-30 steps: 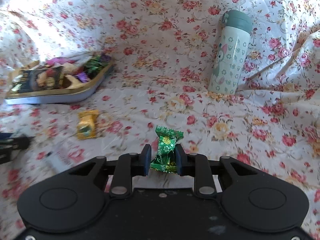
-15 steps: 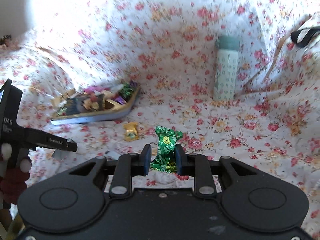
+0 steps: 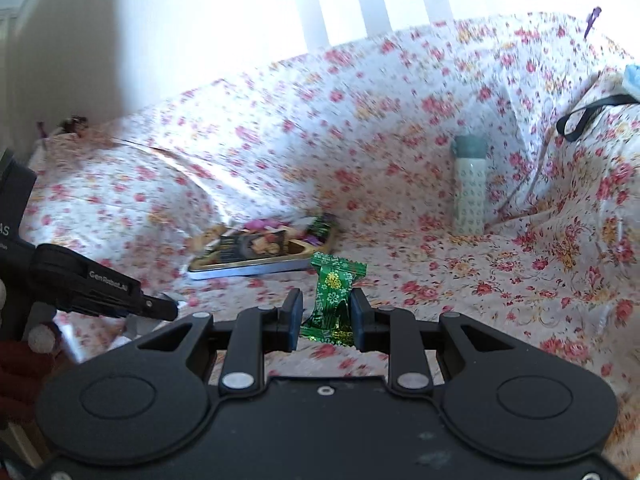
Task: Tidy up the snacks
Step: 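Carry both held snacks over the gold tray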
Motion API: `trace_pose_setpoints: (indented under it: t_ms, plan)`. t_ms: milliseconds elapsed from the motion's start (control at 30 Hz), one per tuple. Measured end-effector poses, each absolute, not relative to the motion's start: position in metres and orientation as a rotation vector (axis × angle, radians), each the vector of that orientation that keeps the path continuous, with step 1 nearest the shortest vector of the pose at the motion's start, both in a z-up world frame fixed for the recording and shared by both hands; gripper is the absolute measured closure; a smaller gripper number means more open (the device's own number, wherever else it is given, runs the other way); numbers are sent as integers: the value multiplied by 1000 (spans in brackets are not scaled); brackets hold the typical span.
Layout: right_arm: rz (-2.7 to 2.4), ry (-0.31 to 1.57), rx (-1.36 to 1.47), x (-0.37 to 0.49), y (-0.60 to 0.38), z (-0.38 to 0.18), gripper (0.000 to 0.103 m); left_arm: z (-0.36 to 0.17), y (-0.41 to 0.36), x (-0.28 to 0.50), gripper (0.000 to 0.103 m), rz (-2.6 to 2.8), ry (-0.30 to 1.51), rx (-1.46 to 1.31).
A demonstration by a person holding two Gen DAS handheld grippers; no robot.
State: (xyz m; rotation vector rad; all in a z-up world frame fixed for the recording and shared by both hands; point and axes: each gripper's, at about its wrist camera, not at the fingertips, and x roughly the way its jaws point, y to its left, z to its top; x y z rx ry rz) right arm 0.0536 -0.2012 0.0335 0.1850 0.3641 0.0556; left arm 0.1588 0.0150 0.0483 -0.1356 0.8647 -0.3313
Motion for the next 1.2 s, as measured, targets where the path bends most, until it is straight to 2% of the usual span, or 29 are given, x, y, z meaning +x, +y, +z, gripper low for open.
trace_pose_setpoints:
  t_ms: [267,633,800,867,1200]
  plan:
    - [83,336,185,-20,-185,36,76,44,14,95,76,-342,847,-110]
    - [67,531,106,-35,-164,-13,76,15,-9,97,74,-337,865,-63]
    - [73,572,106,-34,-162,-22,76,9,-12,93,68,-330,868,-48]
    - [74,581,107,-33,-162,-22,76,9,-12,90,60,-324,862,-43]
    - [101,606,76,-34,-152,-24,76,16,-6,63,59,-198,791,62]
